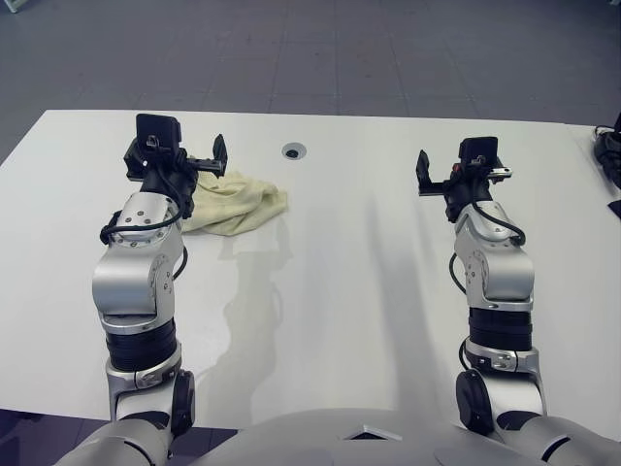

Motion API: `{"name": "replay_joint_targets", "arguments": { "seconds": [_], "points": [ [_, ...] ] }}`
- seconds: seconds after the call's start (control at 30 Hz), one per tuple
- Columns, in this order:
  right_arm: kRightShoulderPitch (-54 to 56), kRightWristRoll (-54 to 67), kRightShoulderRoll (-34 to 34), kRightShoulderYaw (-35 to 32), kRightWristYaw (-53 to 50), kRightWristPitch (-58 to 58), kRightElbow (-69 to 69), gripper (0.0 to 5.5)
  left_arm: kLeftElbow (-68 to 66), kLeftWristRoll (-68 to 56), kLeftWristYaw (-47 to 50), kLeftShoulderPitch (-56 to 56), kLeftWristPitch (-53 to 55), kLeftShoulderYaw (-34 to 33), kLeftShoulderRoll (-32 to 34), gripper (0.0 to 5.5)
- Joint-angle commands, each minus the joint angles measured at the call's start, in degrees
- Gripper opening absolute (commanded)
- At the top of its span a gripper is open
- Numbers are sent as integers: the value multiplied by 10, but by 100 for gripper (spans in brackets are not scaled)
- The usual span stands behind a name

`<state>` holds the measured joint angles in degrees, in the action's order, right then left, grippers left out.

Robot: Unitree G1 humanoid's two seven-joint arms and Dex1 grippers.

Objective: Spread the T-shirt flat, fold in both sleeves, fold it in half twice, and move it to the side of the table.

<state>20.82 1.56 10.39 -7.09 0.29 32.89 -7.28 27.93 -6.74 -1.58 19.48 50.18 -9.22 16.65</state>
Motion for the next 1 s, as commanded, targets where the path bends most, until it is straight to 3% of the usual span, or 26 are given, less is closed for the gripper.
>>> {"name": "replay_joint_targets", "arguments": {
  "seconds": [0.03,1.0],
  "points": [
    [5,-1,1,3,2,5,3,539,0,6,3,-1,4,-3,1,540],
    [6,-8,10,12,8,7,2,539,-15,4,8,14,-5,-1,-5,540]
  ]
}}
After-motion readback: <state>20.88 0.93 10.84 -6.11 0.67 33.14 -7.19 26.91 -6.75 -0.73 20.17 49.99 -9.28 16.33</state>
